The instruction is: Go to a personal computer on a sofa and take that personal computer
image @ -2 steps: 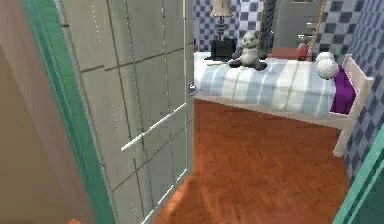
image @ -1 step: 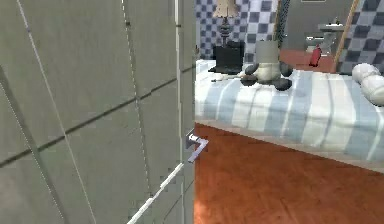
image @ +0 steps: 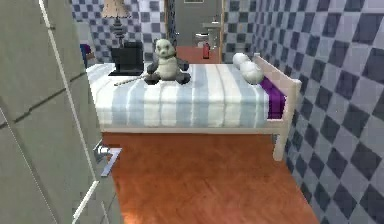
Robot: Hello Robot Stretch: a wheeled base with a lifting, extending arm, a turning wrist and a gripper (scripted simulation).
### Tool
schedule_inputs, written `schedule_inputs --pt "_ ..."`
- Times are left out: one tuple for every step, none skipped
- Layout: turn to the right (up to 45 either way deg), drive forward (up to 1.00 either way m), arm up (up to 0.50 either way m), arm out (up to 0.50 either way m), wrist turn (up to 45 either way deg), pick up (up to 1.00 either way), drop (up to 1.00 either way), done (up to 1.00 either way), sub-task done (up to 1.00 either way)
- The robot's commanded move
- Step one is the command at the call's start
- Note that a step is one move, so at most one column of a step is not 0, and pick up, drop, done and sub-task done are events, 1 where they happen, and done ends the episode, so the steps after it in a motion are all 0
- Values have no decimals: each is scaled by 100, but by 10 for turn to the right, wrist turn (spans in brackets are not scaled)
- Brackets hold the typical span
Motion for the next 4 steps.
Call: schedule_inputs --pt "0 90 0 0 0 0 0 0 0" --pt "-360 0 0 0 0 0 0 0 0" --pt "0 25 0 0 0 0 0 0 0" --pt "-420 0 0 0 0 0 0 0 0"
